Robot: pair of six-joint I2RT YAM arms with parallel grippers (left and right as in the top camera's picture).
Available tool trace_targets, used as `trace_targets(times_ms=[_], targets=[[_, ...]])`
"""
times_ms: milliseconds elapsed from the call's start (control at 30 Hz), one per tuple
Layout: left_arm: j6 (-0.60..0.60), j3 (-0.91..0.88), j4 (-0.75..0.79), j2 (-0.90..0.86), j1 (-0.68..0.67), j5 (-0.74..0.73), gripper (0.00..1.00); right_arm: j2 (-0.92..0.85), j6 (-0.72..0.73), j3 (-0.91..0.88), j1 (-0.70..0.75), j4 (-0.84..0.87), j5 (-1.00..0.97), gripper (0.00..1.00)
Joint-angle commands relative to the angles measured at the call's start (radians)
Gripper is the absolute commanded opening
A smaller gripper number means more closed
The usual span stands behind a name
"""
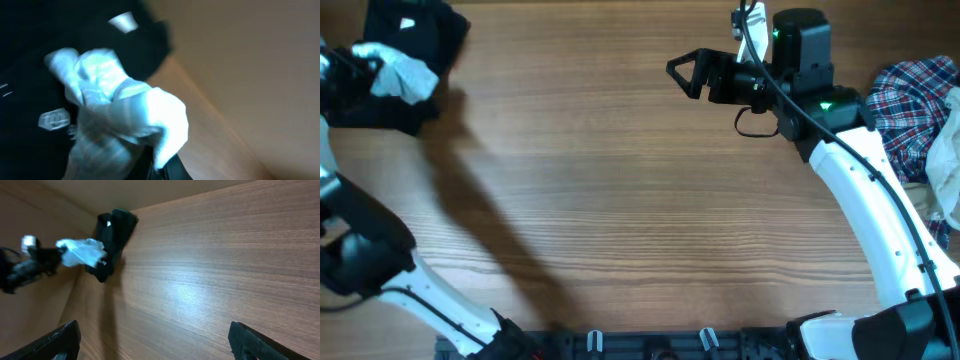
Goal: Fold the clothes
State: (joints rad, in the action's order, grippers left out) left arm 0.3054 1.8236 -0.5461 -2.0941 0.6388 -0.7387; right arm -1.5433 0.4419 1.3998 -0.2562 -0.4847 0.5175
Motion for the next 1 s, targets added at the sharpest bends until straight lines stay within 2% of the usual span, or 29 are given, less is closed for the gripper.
trace_targets(times_ms=[0, 67, 200, 300, 367, 567, 633, 700, 833, 967], targets=[[0.048, 0.017, 0.013, 0.199, -0.030, -0.018, 0.04, 0.019, 0.003, 0.000, 0.002, 0.006, 0.024, 0.95], [0.079, 0.017, 0.024, 0.247, -0.045, -0.008, 0.04, 0.019, 0.002, 0.000, 0.002, 0.006, 0.024, 0.95], [0.214, 0.017, 0.048, 0.322, -0.088, 0.019, 0.04, 0.019, 0.000, 0.000, 0.002, 0.005, 0.035, 0.95], [0.334, 0.017, 0.058, 0.328, -0.121, 0.148, 0.04, 0.019, -0.008, 0.000, 0.002, 0.003, 0.039, 0.95], [0.364, 0.017, 0.061, 0.327, -0.144, 0.232, 0.04, 0.019, -0.017, 0.000, 0.002, 0.002, 0.038, 0.95], [0.369, 0.017, 0.171, 0.304, -0.238, 0.487, 0.04, 0.019, -0.021, 0.000, 0.002, 0.001, 0.037, 0.95], [0.369, 0.017, 0.233, 0.266, -0.275, 0.624, 0.04, 0.019, -0.021, 0.000, 0.002, 0.001, 0.030, 0.95], [0.365, 0.017, 0.319, 0.220, -0.293, 0.698, 0.04, 0.019, -0.023, 0.000, 0.002, 0.001, 0.013, 0.95], [0.353, 0.017, 0.594, 0.083, -0.298, 0.761, 0.04, 0.019, -0.023, 0.000, 0.006, 0.000, -0.004, 0.95], [0.354, 0.017, 0.712, -0.025, -0.276, 0.819, 0.04, 0.019, -0.023, 0.000, 0.020, -0.011, -0.004, 0.95]])
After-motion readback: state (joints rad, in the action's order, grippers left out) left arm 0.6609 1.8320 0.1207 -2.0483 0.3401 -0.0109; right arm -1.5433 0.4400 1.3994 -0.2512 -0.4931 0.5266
